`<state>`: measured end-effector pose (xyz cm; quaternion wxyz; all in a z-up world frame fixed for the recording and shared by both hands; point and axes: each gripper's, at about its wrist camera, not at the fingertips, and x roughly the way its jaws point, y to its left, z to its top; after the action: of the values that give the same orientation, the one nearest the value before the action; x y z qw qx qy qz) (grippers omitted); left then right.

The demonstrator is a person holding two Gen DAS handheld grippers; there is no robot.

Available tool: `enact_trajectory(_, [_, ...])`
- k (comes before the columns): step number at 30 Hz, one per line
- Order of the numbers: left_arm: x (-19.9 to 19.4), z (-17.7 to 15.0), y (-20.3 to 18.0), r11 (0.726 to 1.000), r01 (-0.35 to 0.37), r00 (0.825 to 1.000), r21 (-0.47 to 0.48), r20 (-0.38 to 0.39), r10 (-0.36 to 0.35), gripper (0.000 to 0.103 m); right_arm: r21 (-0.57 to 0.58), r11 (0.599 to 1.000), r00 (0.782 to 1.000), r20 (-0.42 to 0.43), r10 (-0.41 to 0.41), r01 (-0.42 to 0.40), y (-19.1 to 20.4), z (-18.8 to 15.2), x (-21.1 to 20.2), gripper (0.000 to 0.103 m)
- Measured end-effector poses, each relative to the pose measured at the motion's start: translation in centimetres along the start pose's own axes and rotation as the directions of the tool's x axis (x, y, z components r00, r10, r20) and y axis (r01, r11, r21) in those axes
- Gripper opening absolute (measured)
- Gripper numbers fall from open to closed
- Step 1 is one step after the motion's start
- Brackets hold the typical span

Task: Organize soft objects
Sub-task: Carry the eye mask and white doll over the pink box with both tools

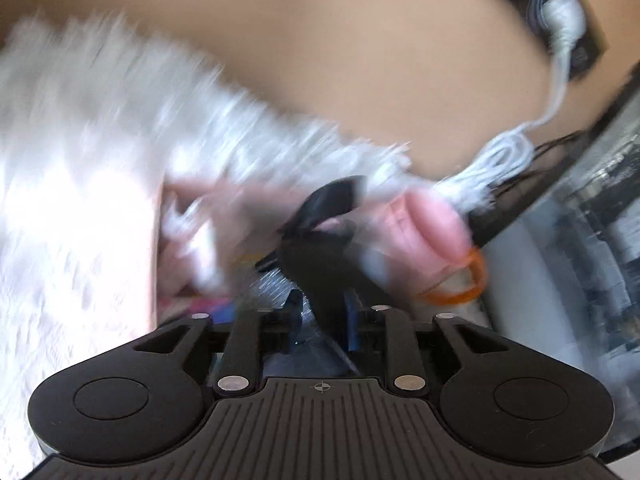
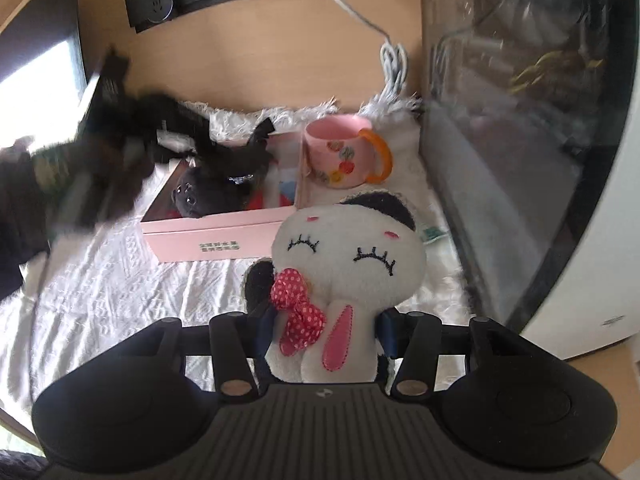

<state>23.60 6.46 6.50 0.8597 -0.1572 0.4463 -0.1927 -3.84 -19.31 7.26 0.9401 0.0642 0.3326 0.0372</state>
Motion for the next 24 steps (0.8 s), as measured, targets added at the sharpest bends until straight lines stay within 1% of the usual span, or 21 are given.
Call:
enact_trajectory(2, [-0.4,-0.6,1.3,0.999,0.011,1.0,-0.045,0.029,-0.01,0.051,0.017,0.999,0.999,0.001,0.044,-0.044,-0.1,1.2,0.8,0.05])
enact_trajectory(4, [-1.6,-0.5,1.9,0.998,0.021,0.999,-0.052,0.048,-0.019,0.047,0.029,0.995,0.995,0.028,0.097,-0.098,-0.1,3.6,1.6,0.05])
enact_trajectory(7, [-3.8,-0.5,1.6,1.0,0.012,0.994,0.006,0.11,-0.012,0.046,0.019,0.982,0.978,0.1,0.183,-0.186,0.5,8.9,3.3,0.049])
enact_trajectory(8, [-4.4,-0.4,1.6,1.0,0.01,0.992,0.015,0.128,-0.012,0.046,0.013,0.977,0.971,0.113,0.212,-0.215,0.8,10.9,4.4,0.049])
enact_trajectory(10, [-5.4,0.0,1.7,1.0,0.005,0.989,0.021,0.15,-0.008,0.046,0.034,0.966,0.962,0.113,0.25,-0.255,1.3,14.4,7.3,0.049])
enact_trajectory(11, [-6.0,-0.2,1.7,1.0,0.004,0.988,0.022,0.157,-0.007,0.046,0.054,0.959,0.957,0.1,0.272,-0.278,1.6,16.0,9.3,0.049])
enact_trajectory(13, [-7.2,-0.8,2.0,1.0,0.009,0.985,0.021,0.173,-0.012,0.046,0.102,0.946,0.951,0.057,0.304,-0.308,1.9,18.2,13.5,0.048])
enact_trajectory(15, [-8.2,-1.7,2.4,1.0,0.006,0.983,0.027,0.182,-0.011,0.046,0.14,0.935,0.943,-0.025,0.331,-0.325,2.7,18.8,17.9,0.047])
enact_trajectory(18, [-9.1,-3.2,2.2,0.998,-0.011,0.985,0.063,0.171,0.0,0.046,0.172,0.935,0.928,-0.157,0.338,-0.311,4.4,18.0,23.5,0.046])
enact_trajectory(21, [-9.5,-4.0,2.3,0.996,-0.024,0.989,0.085,0.15,0.011,0.046,0.146,0.933,0.924,-0.154,0.35,-0.329,6.2,17.8,25.1,0.046])
enact_trajectory(24, [-9.5,-3.9,2.1,0.996,0.0,0.989,0.091,0.146,-0.013,0.046,0.057,0.95,0.934,-0.175,0.311,-0.306,7.5,18.6,25.2,0.048])
